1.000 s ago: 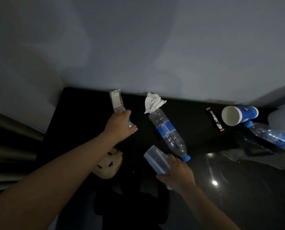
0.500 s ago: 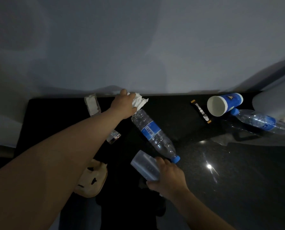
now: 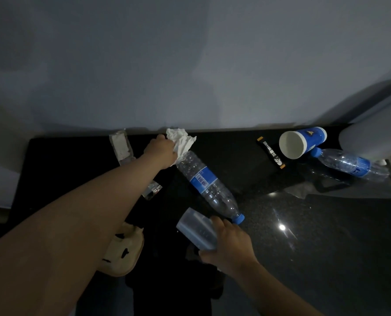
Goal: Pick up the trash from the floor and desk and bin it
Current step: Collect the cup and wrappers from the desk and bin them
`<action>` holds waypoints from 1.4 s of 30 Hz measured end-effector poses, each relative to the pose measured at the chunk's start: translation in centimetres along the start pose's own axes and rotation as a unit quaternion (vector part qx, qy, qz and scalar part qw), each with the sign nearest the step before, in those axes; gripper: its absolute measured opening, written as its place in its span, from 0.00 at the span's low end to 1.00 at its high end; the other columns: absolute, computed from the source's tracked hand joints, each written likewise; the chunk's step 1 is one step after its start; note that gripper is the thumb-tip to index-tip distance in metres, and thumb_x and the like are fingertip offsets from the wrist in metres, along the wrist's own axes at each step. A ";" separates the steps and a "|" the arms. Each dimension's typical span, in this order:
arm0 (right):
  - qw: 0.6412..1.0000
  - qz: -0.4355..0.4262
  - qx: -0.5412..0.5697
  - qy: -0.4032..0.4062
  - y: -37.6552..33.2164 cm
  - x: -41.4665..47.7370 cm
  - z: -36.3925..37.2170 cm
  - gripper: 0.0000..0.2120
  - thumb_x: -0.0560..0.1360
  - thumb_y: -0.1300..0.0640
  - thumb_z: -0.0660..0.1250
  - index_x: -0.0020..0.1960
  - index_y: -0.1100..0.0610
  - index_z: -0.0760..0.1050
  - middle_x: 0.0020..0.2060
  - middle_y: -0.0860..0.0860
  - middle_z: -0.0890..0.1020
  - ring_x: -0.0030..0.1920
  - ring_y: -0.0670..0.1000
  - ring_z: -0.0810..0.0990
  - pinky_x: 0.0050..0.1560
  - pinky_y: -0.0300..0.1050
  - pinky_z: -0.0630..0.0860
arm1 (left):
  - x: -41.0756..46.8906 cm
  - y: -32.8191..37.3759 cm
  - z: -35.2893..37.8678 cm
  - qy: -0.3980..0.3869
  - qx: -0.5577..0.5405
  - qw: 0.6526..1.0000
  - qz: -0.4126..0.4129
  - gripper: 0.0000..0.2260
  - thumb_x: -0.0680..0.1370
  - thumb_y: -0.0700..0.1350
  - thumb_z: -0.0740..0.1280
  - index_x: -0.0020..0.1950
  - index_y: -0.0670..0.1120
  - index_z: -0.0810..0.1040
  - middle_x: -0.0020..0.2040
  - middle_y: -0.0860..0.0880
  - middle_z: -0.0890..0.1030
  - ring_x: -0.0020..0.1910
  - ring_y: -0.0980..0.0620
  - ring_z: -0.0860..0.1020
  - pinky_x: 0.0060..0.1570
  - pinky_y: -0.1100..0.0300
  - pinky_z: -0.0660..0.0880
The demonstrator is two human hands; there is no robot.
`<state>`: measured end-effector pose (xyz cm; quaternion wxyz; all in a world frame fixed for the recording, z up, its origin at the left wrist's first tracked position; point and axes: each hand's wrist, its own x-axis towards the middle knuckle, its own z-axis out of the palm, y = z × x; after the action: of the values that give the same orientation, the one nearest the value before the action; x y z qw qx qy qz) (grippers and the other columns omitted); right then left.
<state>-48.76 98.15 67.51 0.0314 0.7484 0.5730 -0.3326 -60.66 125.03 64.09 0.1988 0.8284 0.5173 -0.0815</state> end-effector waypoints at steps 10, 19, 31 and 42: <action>1.000 -0.006 0.004 0.009 0.0 -0.1 0.0 0.38 0.66 0.38 0.71 0.71 0.46 0.60 0.62 0.46 0.72 0.58 0.48 0.72 0.56 0.43 0.68 | 1.9 1.6 0.6 -0.052 -0.088 0.995 -0.005 0.24 0.79 0.59 0.55 0.70 0.47 0.69 0.75 0.43 0.58 0.63 0.44 0.69 0.58 0.54 0.69; 1.000 0.000 -0.003 0.020 0.0 0.2 0.3 0.38 0.65 0.38 0.71 0.70 0.46 0.61 0.62 0.46 0.73 0.59 0.48 0.73 0.56 0.43 0.71 | -1.0 0.1 -0.5 0.078 -0.083 0.993 -0.018 0.21 0.81 0.49 0.56 0.69 0.38 0.69 0.63 0.36 0.71 0.54 0.41 0.75 0.49 0.55 0.70; 0.999 0.000 -0.016 0.044 0.0 0.0 0.9 0.39 0.64 0.38 0.72 0.70 0.47 0.61 0.61 0.47 0.74 0.58 0.48 0.74 0.57 0.45 0.73 | -7.6 -5.2 0.8 0.007 -0.029 0.989 -0.143 0.34 0.71 0.54 0.72 0.71 0.42 0.62 0.70 0.41 0.56 0.63 0.36 0.65 0.59 0.49 0.72; 0.999 0.005 -0.027 0.044 -0.1 -0.1 1.0 0.38 0.64 0.38 0.72 0.69 0.47 0.63 0.61 0.46 0.74 0.59 0.48 0.74 0.57 0.45 0.73 | -12.3 -6.2 0.7 0.070 -0.108 0.991 -0.024 0.18 0.70 0.36 0.69 0.60 0.41 0.75 0.62 0.39 0.68 0.55 0.40 0.73 0.53 0.55 0.73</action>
<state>-49.33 97.68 66.86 0.0283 0.7638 0.5791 -0.2837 -71.67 117.03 66.12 0.2485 0.7933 0.5551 0.0286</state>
